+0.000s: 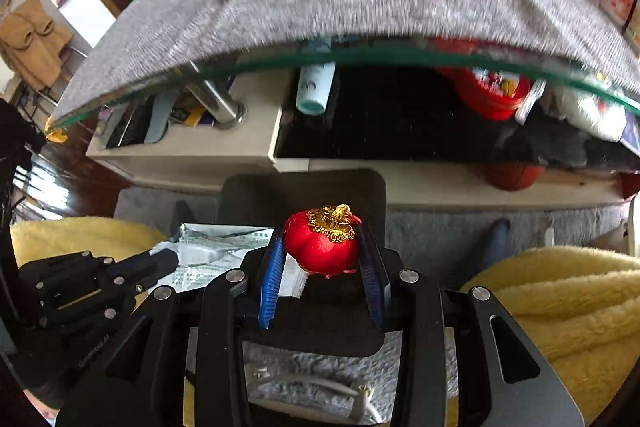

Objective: Collect trash
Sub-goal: 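Carry both items down to the bin and open both tools to drop them, then grasp the red snack bag with the right tool while the left tool grasps the tissue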

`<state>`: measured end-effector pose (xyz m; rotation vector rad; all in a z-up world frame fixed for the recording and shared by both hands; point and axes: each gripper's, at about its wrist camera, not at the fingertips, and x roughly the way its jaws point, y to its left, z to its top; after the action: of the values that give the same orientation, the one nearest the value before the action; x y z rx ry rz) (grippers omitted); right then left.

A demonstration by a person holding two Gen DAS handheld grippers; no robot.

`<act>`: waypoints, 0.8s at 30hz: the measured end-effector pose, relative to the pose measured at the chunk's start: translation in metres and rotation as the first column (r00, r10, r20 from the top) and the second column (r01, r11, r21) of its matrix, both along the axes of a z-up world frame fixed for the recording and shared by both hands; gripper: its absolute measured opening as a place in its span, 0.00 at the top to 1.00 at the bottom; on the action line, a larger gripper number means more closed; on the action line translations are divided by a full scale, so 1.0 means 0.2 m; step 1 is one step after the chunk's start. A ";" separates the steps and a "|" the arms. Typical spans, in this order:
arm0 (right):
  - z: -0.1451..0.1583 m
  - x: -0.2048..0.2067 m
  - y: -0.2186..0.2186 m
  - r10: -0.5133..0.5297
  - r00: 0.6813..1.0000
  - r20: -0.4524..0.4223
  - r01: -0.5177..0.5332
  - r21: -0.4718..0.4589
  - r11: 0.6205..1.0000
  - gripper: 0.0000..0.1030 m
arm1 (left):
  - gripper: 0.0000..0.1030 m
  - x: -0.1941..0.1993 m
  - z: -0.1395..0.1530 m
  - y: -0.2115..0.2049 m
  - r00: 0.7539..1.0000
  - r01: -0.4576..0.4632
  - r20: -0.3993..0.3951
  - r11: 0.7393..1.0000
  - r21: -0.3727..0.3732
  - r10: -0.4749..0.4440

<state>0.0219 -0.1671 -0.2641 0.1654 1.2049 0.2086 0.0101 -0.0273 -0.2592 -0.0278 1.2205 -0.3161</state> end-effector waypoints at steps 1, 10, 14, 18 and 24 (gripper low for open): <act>-0.01 0.00 0.00 -0.001 1.000 -0.003 0.001 0.001 1.000 0.64 | 0.98 0.00 -0.01 0.00 1.000 0.003 -0.008 1.000 -0.004 -0.003; -0.01 0.04 -0.01 -0.009 1.000 -0.009 0.010 0.021 1.000 0.44 | 0.79 0.02 -0.02 0.01 1.000 -0.011 -0.020 1.000 0.008 0.011; 0.02 0.05 -0.05 -0.034 0.999 0.005 0.034 0.015 0.999 0.44 | 0.65 0.04 -0.01 0.03 1.000 -0.025 -0.014 0.999 0.021 0.026; 0.10 0.08 -0.14 -0.081 0.995 0.059 0.083 -0.024 0.996 0.35 | 0.38 0.06 0.05 0.06 0.999 -0.043 0.024 0.998 0.047 0.041; 0.27 0.15 -0.27 -0.143 0.978 0.154 0.153 -0.055 0.987 0.22 | 0.08 0.12 0.21 0.10 0.991 -0.064 0.119 0.994 0.090 0.053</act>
<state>0.0528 -0.2214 -0.2105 0.1772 1.0435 0.0486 0.0349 -0.0079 -0.2170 0.0354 1.1150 -0.2057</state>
